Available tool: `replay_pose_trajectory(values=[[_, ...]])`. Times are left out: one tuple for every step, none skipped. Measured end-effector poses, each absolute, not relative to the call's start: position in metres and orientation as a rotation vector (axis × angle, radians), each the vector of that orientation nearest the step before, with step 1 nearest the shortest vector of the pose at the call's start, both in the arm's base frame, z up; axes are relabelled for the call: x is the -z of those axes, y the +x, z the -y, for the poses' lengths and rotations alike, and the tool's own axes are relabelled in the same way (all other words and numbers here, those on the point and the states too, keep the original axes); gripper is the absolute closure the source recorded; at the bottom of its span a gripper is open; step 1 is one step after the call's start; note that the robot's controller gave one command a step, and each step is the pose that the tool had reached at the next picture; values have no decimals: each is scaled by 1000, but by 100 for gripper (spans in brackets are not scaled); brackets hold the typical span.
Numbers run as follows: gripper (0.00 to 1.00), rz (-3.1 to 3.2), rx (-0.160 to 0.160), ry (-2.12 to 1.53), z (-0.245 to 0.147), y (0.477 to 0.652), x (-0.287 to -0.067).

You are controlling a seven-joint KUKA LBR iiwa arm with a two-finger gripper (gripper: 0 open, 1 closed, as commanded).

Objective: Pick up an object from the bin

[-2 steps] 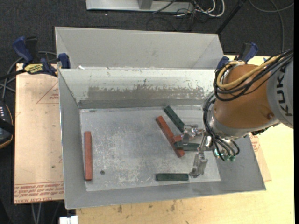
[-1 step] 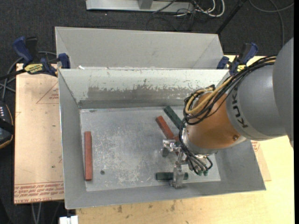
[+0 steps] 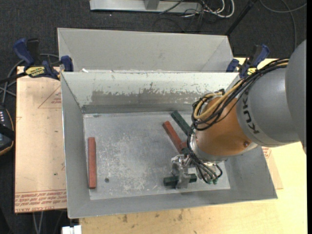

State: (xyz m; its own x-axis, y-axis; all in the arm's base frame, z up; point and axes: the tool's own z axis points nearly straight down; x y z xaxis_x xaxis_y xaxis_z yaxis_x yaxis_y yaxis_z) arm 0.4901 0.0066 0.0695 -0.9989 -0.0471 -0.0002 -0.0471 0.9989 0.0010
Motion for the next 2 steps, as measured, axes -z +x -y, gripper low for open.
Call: replay_pose_trajectory(values=[[100,-3129,0,-82,6,495,-222],[100,-3132,-1,-240,0,495,-205]])
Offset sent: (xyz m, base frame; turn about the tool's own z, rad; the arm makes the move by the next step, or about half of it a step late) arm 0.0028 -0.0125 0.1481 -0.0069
